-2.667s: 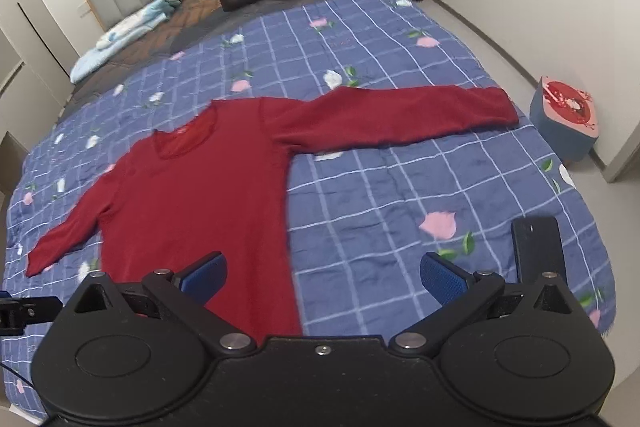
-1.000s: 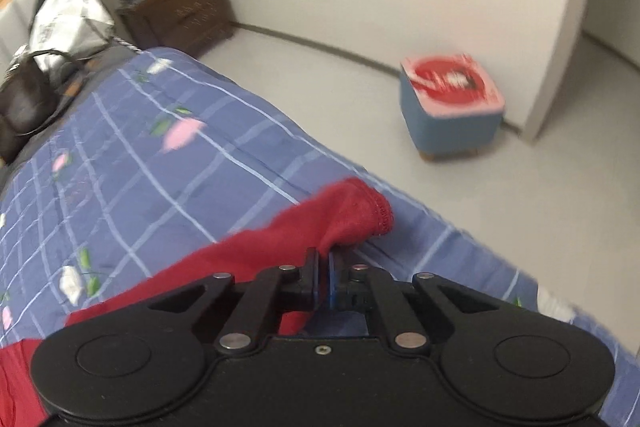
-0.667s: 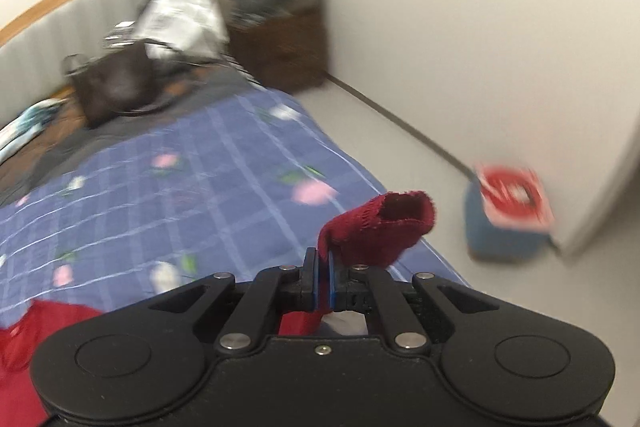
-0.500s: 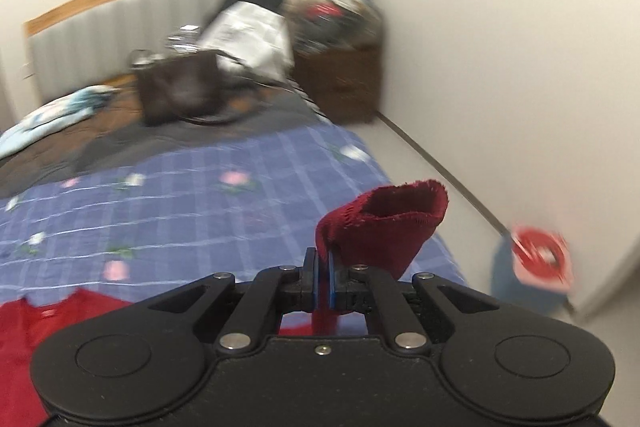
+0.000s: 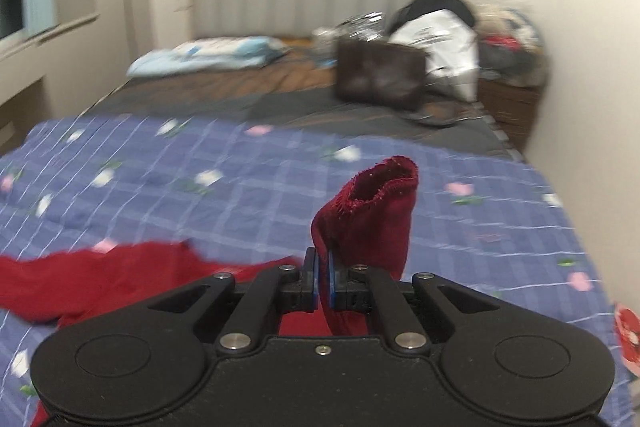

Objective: Fold small clothes
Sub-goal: 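Lift the cuff with the right tool, lay it across the chest, release, then move the left tool down to the other sleeve's cuff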

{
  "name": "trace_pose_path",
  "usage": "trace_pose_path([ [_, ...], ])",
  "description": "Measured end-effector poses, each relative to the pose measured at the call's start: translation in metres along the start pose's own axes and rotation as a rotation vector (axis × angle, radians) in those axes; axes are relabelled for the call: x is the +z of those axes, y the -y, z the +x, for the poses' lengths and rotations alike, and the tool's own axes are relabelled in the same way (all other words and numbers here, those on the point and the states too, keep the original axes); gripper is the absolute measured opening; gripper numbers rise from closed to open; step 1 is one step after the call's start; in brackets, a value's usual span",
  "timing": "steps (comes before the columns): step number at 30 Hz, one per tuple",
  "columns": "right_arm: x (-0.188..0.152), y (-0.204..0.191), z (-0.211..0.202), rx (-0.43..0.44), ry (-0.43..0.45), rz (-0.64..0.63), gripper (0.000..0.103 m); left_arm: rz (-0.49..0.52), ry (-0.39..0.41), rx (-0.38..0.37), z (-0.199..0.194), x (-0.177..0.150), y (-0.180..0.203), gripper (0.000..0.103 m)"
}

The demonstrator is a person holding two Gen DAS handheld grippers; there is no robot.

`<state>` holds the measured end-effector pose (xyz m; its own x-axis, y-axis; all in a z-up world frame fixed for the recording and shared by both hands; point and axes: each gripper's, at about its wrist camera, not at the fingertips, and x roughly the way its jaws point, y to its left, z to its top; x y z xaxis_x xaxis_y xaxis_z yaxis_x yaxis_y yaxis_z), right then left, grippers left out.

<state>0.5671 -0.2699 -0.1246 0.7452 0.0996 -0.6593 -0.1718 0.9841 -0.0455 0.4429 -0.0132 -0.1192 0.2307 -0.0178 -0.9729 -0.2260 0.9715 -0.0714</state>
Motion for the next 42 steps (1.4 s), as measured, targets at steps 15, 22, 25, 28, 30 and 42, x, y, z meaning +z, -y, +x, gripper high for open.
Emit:
trace_pose_path([
  [15,-0.067,-0.137,0.053,0.086,-0.245,-0.113,0.004,-0.098,-0.041,0.028,0.01,-0.006,-0.087,0.103],
  [22,-0.084,-0.151,0.059,0.175,-0.359,-0.088,0.027,-0.128,-0.039,0.019,0.013,-0.001,-0.105,0.103],
  [25,-0.086,-0.154,0.051,0.212,-0.378,-0.078,0.051,-0.158,-0.026,-0.001,0.015,0.002,-0.116,0.103],
  [28,-0.085,-0.153,0.04,0.234,-0.39,-0.039,0.07,-0.205,0.0,-0.007,0.02,0.007,-0.133,0.103],
  [30,-0.085,-0.151,0.032,0.245,-0.4,-0.015,0.081,-0.241,0.012,0.0,0.027,0.012,-0.147,0.103],
  [42,-0.122,-0.139,-0.032,0.173,-0.546,0.109,0.101,-0.546,0.1,0.221,0.112,0.071,-0.284,0.103],
])
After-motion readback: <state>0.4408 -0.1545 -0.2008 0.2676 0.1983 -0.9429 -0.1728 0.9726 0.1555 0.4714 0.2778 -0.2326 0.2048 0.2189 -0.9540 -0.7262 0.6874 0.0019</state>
